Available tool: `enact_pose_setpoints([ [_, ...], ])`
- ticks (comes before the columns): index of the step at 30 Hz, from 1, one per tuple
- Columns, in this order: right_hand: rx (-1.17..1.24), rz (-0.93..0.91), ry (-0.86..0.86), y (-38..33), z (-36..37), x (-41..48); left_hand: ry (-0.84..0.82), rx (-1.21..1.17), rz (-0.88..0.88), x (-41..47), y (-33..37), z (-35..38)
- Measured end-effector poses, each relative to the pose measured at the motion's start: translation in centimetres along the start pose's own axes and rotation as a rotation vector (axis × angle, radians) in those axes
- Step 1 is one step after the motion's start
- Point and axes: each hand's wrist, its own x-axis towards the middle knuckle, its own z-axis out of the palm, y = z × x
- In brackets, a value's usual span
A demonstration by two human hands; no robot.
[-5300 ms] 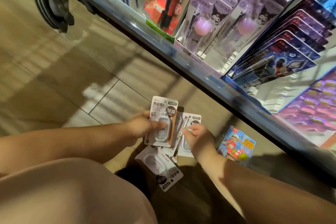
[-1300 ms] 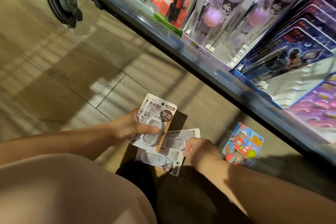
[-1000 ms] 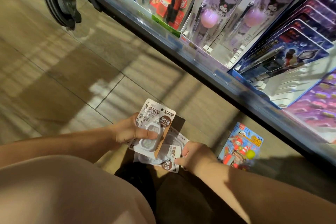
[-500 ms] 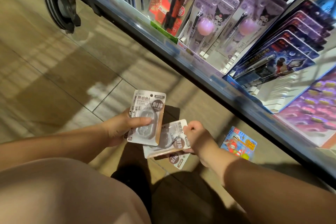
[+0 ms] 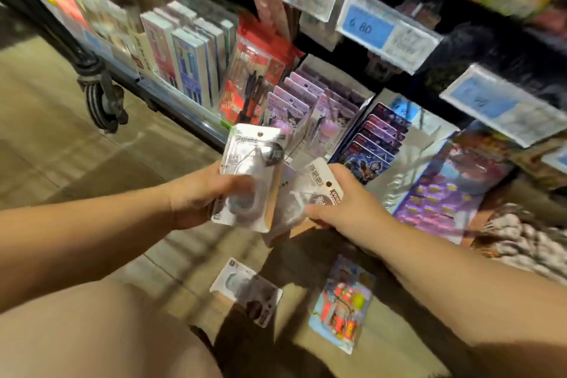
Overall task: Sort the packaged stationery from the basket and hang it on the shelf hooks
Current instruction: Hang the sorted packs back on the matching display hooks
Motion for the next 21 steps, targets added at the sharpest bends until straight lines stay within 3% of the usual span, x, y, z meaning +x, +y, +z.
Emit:
enact_pose_setpoints([
  [8, 0.542, -0.153, 0.123, -5.4, -7.6, -6.0, -0.079, -0.009, 0.172, -3.8, 8.3, 8.4],
  [15, 0.417, -0.301, 0.097, -4.7, -11.7, -11.8, -0.079, 0.048, 0.249, -5.0, 10.5, 17.0],
  [21, 0.300, -0.423, 0.273, -2.0, -18.4, -17.4, -0.214, 0.085, 0.328, -4.2, 10.5, 26.5],
])
